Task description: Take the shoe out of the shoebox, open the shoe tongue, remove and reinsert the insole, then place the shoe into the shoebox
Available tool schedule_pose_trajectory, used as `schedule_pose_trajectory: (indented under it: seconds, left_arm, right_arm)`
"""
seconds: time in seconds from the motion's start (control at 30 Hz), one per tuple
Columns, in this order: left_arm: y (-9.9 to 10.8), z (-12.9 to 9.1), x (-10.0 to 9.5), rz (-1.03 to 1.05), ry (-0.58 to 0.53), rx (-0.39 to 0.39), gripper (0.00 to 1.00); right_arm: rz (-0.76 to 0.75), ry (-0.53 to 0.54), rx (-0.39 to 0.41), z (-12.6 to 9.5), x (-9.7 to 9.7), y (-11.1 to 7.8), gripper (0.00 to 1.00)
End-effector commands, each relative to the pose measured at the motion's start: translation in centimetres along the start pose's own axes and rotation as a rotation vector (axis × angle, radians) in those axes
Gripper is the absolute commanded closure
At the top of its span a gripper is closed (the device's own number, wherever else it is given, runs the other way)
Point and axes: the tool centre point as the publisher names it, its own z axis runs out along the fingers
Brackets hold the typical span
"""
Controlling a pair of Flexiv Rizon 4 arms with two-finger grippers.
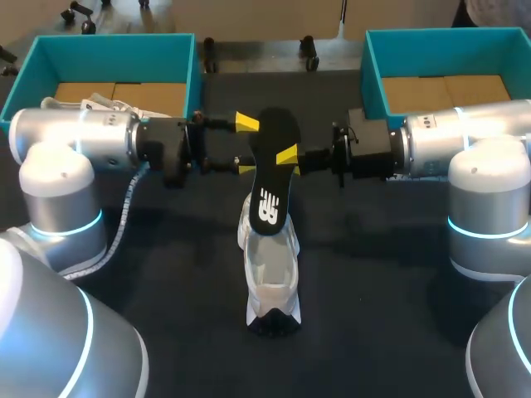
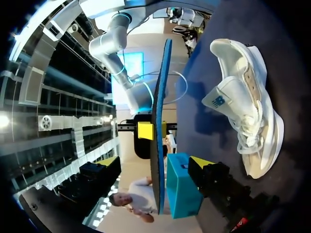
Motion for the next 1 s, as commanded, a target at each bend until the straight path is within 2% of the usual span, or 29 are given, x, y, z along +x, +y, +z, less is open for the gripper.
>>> schedule_pose_trajectory:
  seconds: [0.03,0.13,0.27,0.57,1.0]
  left_arm:
    - [-0.2,0.6,0.2,-0.004,-0.015,-0.011,0.20]
    - [-0.2,0.9,0.4,-0.012,-0.021,-0.013,0.25]
    - [-0.3,1.2,0.4,-0.021,-0.026,-0.016,0.24]
    - [-0.5,1.6,-0.3,-0.025,-0.035,-0.026,0.50]
    - [0.2,1.9,-0.3,-0.036,-0.037,-0.042,0.58]
  right_arm:
    - [0.001,-0.004,-0.002,0.1,0.1,-0.1,1.00]
    - [0.001,-0.004,-0.002,0.1,0.1,-0.1,1.00]
    - [0.001,-0.004,-0.002,0.1,0.1,-0.1,1.00]
    - [0.001,-0.004,-0.002,0.1,0.1,-0.1,1.00]
    - [0.001,-0.004,-0.002,0.1,0.1,-0.1,1.00]
